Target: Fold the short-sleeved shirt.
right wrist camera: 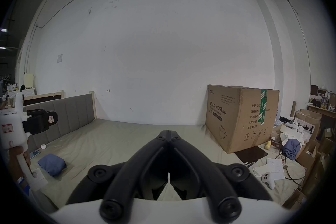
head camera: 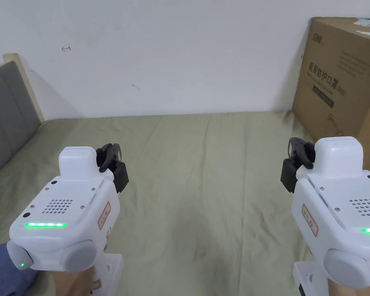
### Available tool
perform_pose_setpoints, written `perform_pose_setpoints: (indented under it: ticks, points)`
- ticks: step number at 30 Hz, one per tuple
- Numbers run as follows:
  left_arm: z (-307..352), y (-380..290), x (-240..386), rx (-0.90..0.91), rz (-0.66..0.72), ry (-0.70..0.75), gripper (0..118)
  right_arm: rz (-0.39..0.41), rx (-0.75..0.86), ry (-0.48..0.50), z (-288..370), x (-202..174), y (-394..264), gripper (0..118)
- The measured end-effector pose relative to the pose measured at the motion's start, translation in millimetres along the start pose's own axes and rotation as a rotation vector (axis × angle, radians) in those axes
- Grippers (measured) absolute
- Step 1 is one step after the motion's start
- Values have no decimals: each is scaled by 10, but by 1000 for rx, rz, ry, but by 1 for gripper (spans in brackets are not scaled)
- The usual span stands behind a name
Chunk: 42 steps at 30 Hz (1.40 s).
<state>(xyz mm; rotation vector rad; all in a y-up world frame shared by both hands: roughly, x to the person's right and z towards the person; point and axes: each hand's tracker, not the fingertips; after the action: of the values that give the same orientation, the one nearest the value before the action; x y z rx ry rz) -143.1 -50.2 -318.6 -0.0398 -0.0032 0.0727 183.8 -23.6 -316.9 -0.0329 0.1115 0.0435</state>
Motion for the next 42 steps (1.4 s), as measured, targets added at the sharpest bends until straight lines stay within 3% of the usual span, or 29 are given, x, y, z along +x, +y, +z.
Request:
perform_pose_setpoints:
  ticks: [1,4,5,6,8,9,42]
  points:
    - [-2,-4,3,-3,3,-1,17,2,0,-3,-2,1,-8,2]
    - [-11,1,-5,-14,8,-12,95,5,-10,5,-7,6,-16,36]
    - [-4,1,0,-10,10,-14,111,5,-15,3,-14,8,-19,55]
    - [9,-1,13,-3,7,-14,115,6,-20,2,-21,5,-22,72]
    - [31,0,20,17,-8,-9,117,6,-30,2,-45,5,-34,109]
    - [40,2,31,25,-19,-3,117,3,-32,4,-53,6,-44,116]
    - [74,30,23,54,-53,4,117,-9,11,-3,13,-53,14,118]
